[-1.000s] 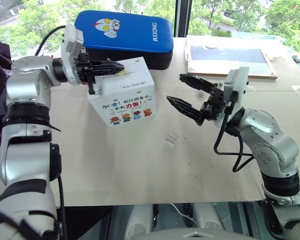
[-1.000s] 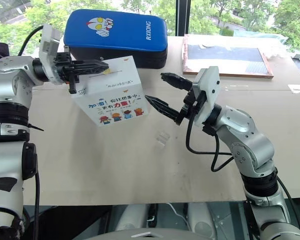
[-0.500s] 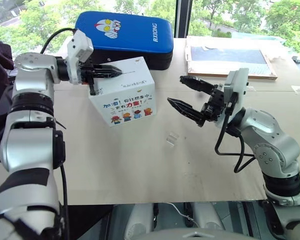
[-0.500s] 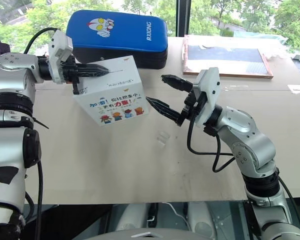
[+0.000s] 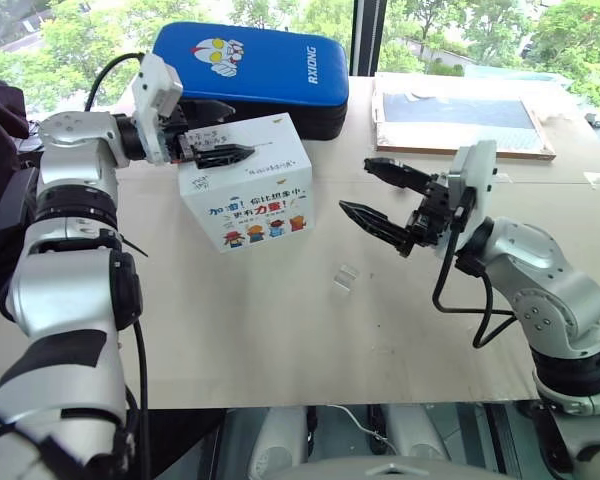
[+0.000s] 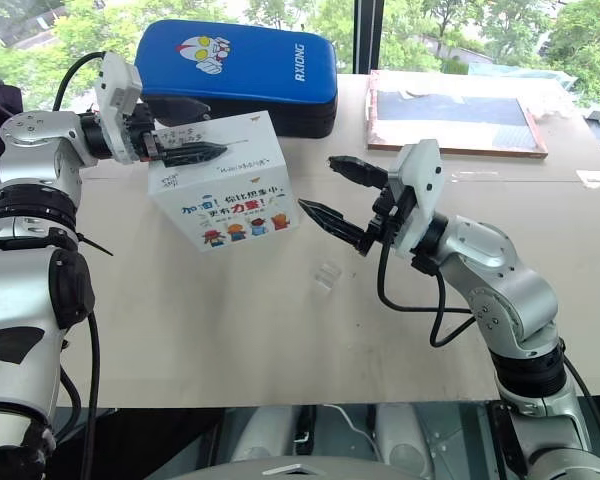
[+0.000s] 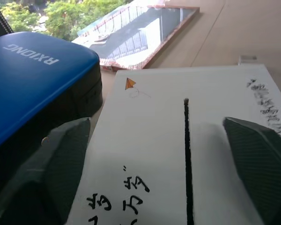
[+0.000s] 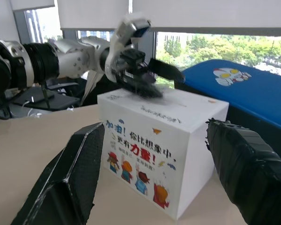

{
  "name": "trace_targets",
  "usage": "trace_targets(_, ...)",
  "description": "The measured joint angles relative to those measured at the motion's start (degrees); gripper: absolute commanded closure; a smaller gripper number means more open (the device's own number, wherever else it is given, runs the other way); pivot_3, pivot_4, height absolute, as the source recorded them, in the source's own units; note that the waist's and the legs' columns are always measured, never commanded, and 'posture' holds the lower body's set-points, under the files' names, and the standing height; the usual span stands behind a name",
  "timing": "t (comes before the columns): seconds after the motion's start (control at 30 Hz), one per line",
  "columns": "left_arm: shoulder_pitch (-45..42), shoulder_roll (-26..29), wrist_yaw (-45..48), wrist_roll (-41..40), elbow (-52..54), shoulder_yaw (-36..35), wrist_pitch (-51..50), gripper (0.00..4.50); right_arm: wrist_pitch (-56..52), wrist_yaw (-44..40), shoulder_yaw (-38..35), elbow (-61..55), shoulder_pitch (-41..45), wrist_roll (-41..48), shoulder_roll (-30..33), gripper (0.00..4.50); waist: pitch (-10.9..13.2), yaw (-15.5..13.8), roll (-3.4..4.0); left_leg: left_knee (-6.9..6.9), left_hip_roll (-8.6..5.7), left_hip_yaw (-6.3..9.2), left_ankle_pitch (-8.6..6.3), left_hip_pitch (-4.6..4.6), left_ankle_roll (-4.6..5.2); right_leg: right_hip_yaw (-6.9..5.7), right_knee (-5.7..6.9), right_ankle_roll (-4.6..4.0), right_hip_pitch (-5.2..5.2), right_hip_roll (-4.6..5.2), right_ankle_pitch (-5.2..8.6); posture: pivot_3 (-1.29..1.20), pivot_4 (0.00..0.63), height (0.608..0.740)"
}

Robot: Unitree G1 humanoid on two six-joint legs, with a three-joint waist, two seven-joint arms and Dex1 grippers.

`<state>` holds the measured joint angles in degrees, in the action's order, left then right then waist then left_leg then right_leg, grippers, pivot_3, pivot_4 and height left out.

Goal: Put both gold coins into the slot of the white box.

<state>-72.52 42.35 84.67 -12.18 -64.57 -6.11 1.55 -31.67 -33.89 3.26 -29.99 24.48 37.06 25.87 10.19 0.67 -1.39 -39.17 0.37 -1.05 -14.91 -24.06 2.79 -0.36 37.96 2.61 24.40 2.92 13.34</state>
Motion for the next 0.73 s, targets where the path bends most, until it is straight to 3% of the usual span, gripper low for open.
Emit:
trace_targets(0.1,1.17,-0.02,2.86,-5.15,10.59,-1.99,-7.26,0.09,0.53,-0.93,-0.95,-0.07,-3.14,-0.07,0.99,0.76,0.00,0.05,0.00,-0.01,0.00,0.02,0.00,-0.23,0.00,-0.01,-0.02,0.00,0.18,0.04,0.00,0.00,0.150,0.740)
trace_targets(0.13,4.76,0.21,2.96,-8.76,21.12,-2.88,-12.67,0.09,1.37,-1.89,-1.66,-0.20,-5.69,-0.34,1.88,0.76,-0.01,0.08,0.02,0.00,0.00,0.01,0.00,-0.26,-0.01,-0.02,-0.04,0.01,0.20,0.09,0.00,0.00,0.150,0.740)
trace_targets(0.23,18.68,0.59,0.39,-17.85,47.83,-4.12,-25.63,0.09,4.32,-4.41,-4.12,0.88,-14.84,-2.07,4.40,0.76,-0.07,0.15,0.12,0.01,0.00,-0.12,0.10,-0.16,-0.18,0.22,-0.03,0.20,0.14,0.27,0.13,0.00,0.150,0.740)
trace_targets(0.27,27.07,-0.36,-4.17,-19.89,59.16,-4.58,-29.48,0.09,6.27,-5.57,-4.88,1.57,-18.79,-3.30,5.20,0.76,-0.09,0.27,0.15,0.09,0.00,-0.13,0.09,-0.09,-0.18,0.34,-0.07,0.20,0.14,0.26,0.12,0.00,0.150,0.740)
trace_targets(0.37,37.60,-2.76,-11.50,-22.41,70.11,-4.61,-35.01,0.09,8.71,-7.41,-5.59,2.59,-23.06,-4.95,6.02,0.76,-0.06,0.33,0.12,0.09,0.02,-0.03,-0.06,-0.07,0.05,0.41,0.04,0.14,0.18,0.23,0.09,0.00,0.150,0.740)
trace_targets(0.43,48.06,-4.07,-16.89,-23.55,79.46,-4.90,-37.45,0.09,11.66,-9.29,-7.18,3.41,-27.77,-5.67,6.83,0.76,-0.08,0.17,0.18,0.16,0.04,-0.05,-0.07,0.47,0.07,0.50,0.03,0.11,-0.29,0.33,0.09,0.00,0.150,0.740)
trace_targets(0.53,63.01,-7.49,-25.30,-18.67,86.38,-2.83,-35.04,0.09,16.33,-11.82,-9.04,7.92,-34.06,-8.43,7.66,0.76,-0.08,-0.08,0.17,0.23,0.04,-0.08,-0.08,0.98,0.07,0.52,-0.08,0.07,-0.83,0.37,0.12,0.00,0.150,0.740)
trace_targets(0.73,70.88,-10.86,-32.93,-8.04,82.55,1.23,-22.81,0.09,23.10,-15.08,-10.08,13.06,-36.54,-10.59,7.67,0.76,-0.17,-0.60,0.28,0.20,0.05,-0.21,-0.03,1.47,0.03,0.59,-0.09,-0.27,-1.14,0.40,0.14,0.00,0.150,0.740)
